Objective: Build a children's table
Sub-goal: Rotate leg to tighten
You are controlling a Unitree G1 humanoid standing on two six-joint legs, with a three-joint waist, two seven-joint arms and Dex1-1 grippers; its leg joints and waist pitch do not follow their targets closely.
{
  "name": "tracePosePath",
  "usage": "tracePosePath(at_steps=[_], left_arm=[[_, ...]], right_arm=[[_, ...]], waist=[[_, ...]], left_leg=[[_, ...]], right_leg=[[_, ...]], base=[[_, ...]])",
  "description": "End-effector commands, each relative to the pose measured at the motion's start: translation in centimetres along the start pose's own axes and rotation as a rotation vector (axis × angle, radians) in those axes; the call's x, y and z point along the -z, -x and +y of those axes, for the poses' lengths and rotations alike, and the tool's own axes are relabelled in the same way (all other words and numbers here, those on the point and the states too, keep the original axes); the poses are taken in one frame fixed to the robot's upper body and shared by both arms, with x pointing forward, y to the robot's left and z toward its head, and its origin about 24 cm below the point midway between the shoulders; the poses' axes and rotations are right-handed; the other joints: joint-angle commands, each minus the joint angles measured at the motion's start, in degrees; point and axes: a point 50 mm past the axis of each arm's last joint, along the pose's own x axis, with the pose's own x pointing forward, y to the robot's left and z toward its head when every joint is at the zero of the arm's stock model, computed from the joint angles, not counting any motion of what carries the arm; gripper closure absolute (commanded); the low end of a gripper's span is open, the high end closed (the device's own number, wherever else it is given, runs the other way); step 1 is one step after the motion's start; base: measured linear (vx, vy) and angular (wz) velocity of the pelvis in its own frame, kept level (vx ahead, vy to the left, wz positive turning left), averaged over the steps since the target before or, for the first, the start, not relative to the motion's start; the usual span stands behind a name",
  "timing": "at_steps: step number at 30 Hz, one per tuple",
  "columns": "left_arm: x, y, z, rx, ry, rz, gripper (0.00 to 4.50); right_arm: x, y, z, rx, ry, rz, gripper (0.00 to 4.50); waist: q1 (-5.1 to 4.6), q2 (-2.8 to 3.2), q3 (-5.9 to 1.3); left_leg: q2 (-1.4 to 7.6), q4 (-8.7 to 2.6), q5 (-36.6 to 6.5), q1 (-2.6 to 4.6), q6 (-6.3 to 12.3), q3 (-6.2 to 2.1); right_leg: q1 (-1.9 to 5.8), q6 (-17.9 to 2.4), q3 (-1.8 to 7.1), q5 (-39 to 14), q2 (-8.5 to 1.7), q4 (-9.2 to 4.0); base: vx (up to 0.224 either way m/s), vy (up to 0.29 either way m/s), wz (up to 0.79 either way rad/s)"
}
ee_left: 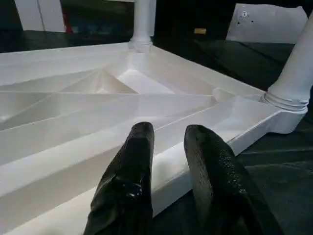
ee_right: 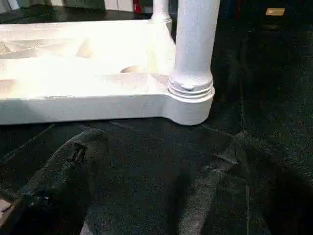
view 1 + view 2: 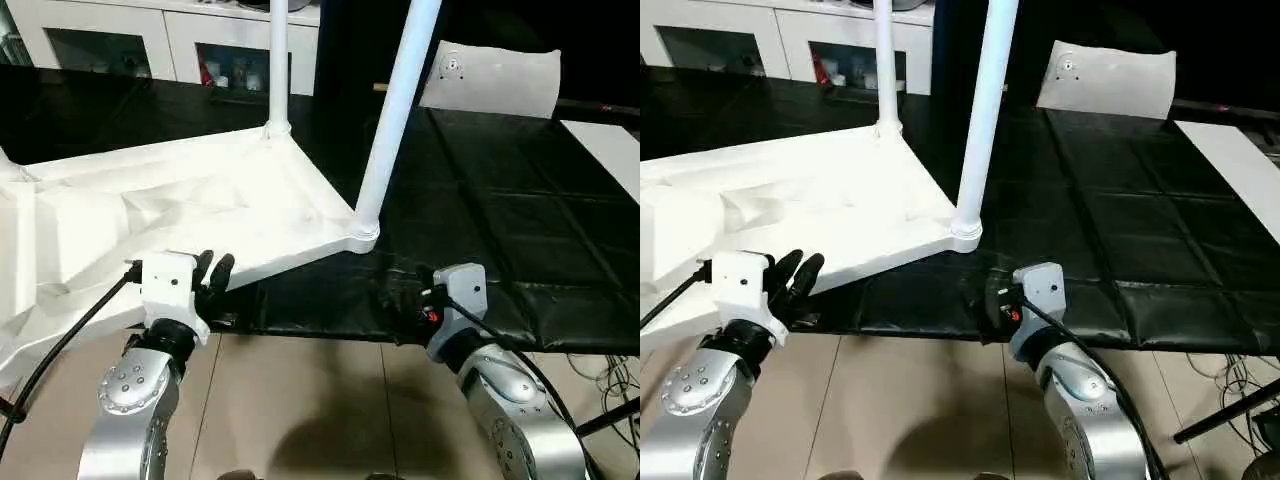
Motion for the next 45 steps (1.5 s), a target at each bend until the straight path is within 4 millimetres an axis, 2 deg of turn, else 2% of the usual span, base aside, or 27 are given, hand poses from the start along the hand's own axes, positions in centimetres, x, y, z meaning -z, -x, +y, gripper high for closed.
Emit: tracePosePath(at_steps=[1,3,4,7,8,11,12,13,14,16,18,19,20,22,24,25,26,27,28,29,31,32,33,35,38,40,45], left_arm=[[-0.3,0.0,-0.1,0.009,-0.006,-0.014,3.29],[-0.4,0.1,0.0,0.005,-0.001,-0.016,3.29],[-0.4,0.1,0.0,0.005,-0.001,-0.017,3.29],[-0.4,0.1,0.0,0.010,-0.004,-0.017,3.29],[-0.3,0.1,0.0,0.022,-0.009,-0.018,3.29],[-0.3,0.0,-0.5,0.062,-0.002,-0.022,3.29],[-0.3,0.0,-0.5,0.062,-0.002,-0.022,3.29],[-0.3,-0.1,-0.5,0.070,-0.005,-0.023,3.29],[-0.3,-0.1,-0.5,0.073,-0.007,-0.022,3.29],[-0.4,-0.1,-0.6,0.090,-0.005,-0.024,3.29],[-0.4,-0.1,-0.7,0.113,-0.012,-0.022,3.29],[-0.4,-0.1,-0.7,0.114,-0.012,-0.021,3.29],[-0.4,-0.1,-0.7,0.118,-0.010,-0.020,3.29],[-0.5,-0.1,-0.9,0.150,-0.038,-0.018,3.29],[-0.5,-0.1,-1.0,0.158,-0.044,-0.017,3.29],[-0.5,-0.1,-1.1,0.162,-0.036,-0.019,3.29],[-0.6,0.0,-1.2,0.165,-0.035,-0.019,3.29],[-0.6,0.0,-1.2,0.167,-0.036,-0.019,3.29],[-0.5,0.2,-1.4,0.178,-0.020,-0.014,3.29],[-0.4,0.3,-1.6,0.193,-0.012,-0.008,3.29],[-0.3,0.5,-1.8,0.215,0.007,-0.013,3.29],[-0.3,0.6,-2.0,0.230,0.020,-0.017,3.29],[-0.3,0.7,-2.2,0.246,0.033,-0.013,3.29],[-0.3,0.9,-2.8,0.307,0.055,-0.015,2.99],[0.0,0.7,-3.9,0.456,0.060,0.031,2.87],[0.5,0.4,-4.4,0.540,0.044,0.092,2.60],[1.2,-0.5,-5.3,0.691,0.012,0.213,2.16]], right_arm=[[-0.5,0.0,0.1,-0.015,0.015,-0.014,0.00],[-0.5,0.1,0.0,-0.014,0.016,-0.013,0.00],[-0.5,0.1,0.0,-0.010,0.022,-0.011,0.00],[-0.5,0.2,-0.2,0.006,0.021,-0.014,0.00],[-0.6,0.3,-0.4,0.032,0.018,-0.022,0.00],[-0.7,0.8,-1.2,0.091,0.032,-0.031,0.00],[-0.7,0.8,-1.3,0.091,0.032,-0.031,0.00],[-0.7,0.9,-1.6,0.117,0.034,-0.033,0.00],[-0.7,1.0,-1.7,0.133,0.034,-0.039,0.00],[-0.9,1.2,-2.1,0.164,0.031,-0.051,0.00],[-0.9,1.7,-2.2,0.188,0.013,-0.064,0.00],[-0.9,1.8,-2.2,0.189,0.013,-0.061,0.00],[-0.8,1.9,-2.2,0.193,0.005,-0.052,0.00],[-0.7,2.1,-2.1,0.198,-0.011,-0.044,0.00],[-0.8,2.1,-2.1,0.201,-0.002,-0.043,0.00],[-1.1,2.2,-2.3,0.220,-0.009,-0.065,0.00],[-1.2,2.3,-2.4,0.228,-0.011,-0.075,0.00],[-1.3,2.3,-2.4,0.232,-0.011,-0.080,0.00],[-1.4,2.4,-2.6,0.239,-0.003,-0.081,0.00],[-1.4,2.5,-2.7,0.240,0.002,-0.081,0.00],[-1.4,2.5,-2.8,0.240,0.007,-0.080,0.00],[-1.4,2.5,-2.9,0.241,0.011,-0.080,0.00],[-1.5,2.5,-3.0,0.239,0.014,-0.080,0.00],[-1.6,2.5,-3.2,0.220,0.020,-0.080,0.00],[-1.3,2.4,-3.3,0.151,0.044,-0.041,0.00],[-0.8,2.3,-3.4,0.105,0.097,0.004,0.00],[-1.2,2.6,-4.0,0.027,0.130,0.037,0.00]], waist=[[-0.28,0.48,-1.80],[-0.46,0.68,-1.80],[0.62,1.05,-1.91],[0.42,1.84,-1.54],[-1.27,2.34,-2.02],[-2.61,2.09,-1.87],[-2.74,1.77,-1.55],[-2.44,0.41,-1.83],[-0.33,-0.77,-2.43],[1.64,-0.50,-2.98],[1.78,0.50,-2.97],[1.16,2.17,-2.80],[-1.36,4.27,-2.56],[-2.71,3.86,-3.91],[-1.99,2.76,-2.94],[-1.75,0.74,-2.46],[-0.82,-1.00,-2.83],[0.46,-2.72,-2.86],[1.65,-1.79,-3.25],[2.05,-1.63,-3.24],[1.70,-0.19,-2.50],[1.28,1.57,-2.39],[0.50,2.16,-1.54],[-1.09,2.96,-4.48],[0.03,1.93,-5.29],[0.49,1.07,-4.68],[0.34,1.39,-2.72]], left_leg=[[8.46,-7.10,-25.27,0.59,-3.18,-3.96],[8.09,-7.27,-28.72,1.23,-2.12,-3.58],[6.38,-6.93,-25.05,-1.69,1.75,-4.22],[6.44,-5.87,-16.42,-1.76,4.74,-3.77],[9.58,-7.89,-20.37,4.34,1.98,-4.54],[11.42,-9.72,-16.99,9.00,8.25,-8.18],[10.83,-9.72,-15.20,8.44,10.67,-7.62],[7.36,-8.24,-12.40,6.01,12.89,-4.52],[3.30,-2.74,-7.81,0.70,11.96,-1.33],[5.72,4.25,-3.03,-4.03,4.91,-3.06],[6.19,1.46,4.24,-5.24,1.98,-2.83],[6.42,-4.32,9.09,-1.98,3.31,-1.45],[9.61,-7.15,5.64,2.40,9.13,-5.15],[15.87,-7.02,0.68,9.64,12.14,-8.06],[15.66,-8.12,1.92,8.30,13.14,-4.72],[12.50,-8.88,-1.66,5.61,15.48,-3.98],[6.41,-5.64,-11.16,2.89,11.52,0.61],[3.52,-1.87,-13.33,1.72,9.01,1.92],[4.27,3.25,-5.95,-1.99,5.85,-1.02],[4.58,4.31,-0.67,-4.06,2.57,-2.18],[5.67,0.30,5.32,-3.82,1.31,-2.01],[7.02,-4.54,8.46,-1.14,1.23,-1.13],[7.92,-6.57,4.95,-1.56,1.65,-1.93],[11.22,-4.15,19.71,4.35,10.20,-6.16],[8.10,-1.14,50.23,3.27,9.74,-5.04],[6.18,-2.71,36.32,0.27,4.83,-2.73],[8.11,-6.42,-5.47,0.42,-2.63,-2.04]], right_leg=[[1.89,-8.97,4.18,-24.06,-5.97,-5.10],[2.14,-9.49,3.58,-29.13,-5.35,-5.79],[5.85,-8.40,1.98,-34.97,-7.59,-7.17],[8.19,-7.08,-1.07,-38.63,-7.54,-9.78],[4.07,-8.45,-1.49,-27.81,-3.01,-7.09],[-0.84,-4.39,-0.52,-5.93,-0.79,0.55],[-0.66,-3.87,0.05,-5.03,-1.27,0.33],[2.00,-4.79,2.32,-3.74,-3.27,-3.19],[8.50,-10.40,7.36,-8.54,-7.56,-6.36],[12.70,-19.13,11.11,-16.55,-13.64,-8.63],[11.73,-21.68,6.10,-8.96,-7.53,-6.72],[9.26,-17.80,1.13,-10.92,-1.59,-6.00],[5.34,-10.97,-1.48,-11.66,3.08,-0.88],[-1.23,-4.42,0.17,-11.27,0.73,5.59],[-3.07,0.65,0.40,-6.27,-0.48,6.70],[-1.20,0.37,0.94,-2.30,-1.11,4.07],[2.27,-1.42,4.20,-6.13,-2.99,-2.39],[4.14,-2.12,7.38,-18.13,-4.21,-5.70],[9.32,-7.16,11.09,-31.10,-10.90,-7.71],[9.87,-10.33,10.13,-28.83,-9.86,-6.90],[8.21,-15.07,6.01,-21.75,-5.98,-6.55],[6.38,-13.92,2.26,-18.38,-2.69,-6.05],[5.87,-12.08,1.10,-16.52,-0.87,-4.67],[1.78,-8.30,1.69,4.95,-0.56,0.74],[1.57,-3.73,4.50,22.49,-1.99,0.43],[4.52,-3.52,4.54,26.94,-1.93,0.12],[4.84,-8.66,4.90,0.86,-2.85,-2.49]], base=[[0.000,0.000,0.00],[0.000,0.000,0.00],[0.051,-0.022,0.29],[0.080,-0.017,0.39],[0.104,-0.013,0.41],[0.136,-0.010,0.12],[0.133,-0.040,0.07],[0.116,-0.069,0.06],[0.116,-0.069,0.06],[0.123,-0.031,-0.04],[0.129,-0.006,-0.07],[0.153,0.038,0.02],[0.153,0.038,0.02],[0.170,0.026,-0.06],[0.136,-0.002,-0.24],[0.056,-0.015,-0.20],[0.073,-0.055,-0.18],[0.078,-0.094,-0.02],[0.142,-0.108,-0.12],[0.125,-0.068,-0.14],[0.121,0.008,-0.07],[0.123,0.026,0.01],[0.142,0.058,0.02],[0.172,0.061,0.01],[0.096,0.058,0.04],[0.000,0.000,0.00],[-0.060,-0.015,-0.02]])
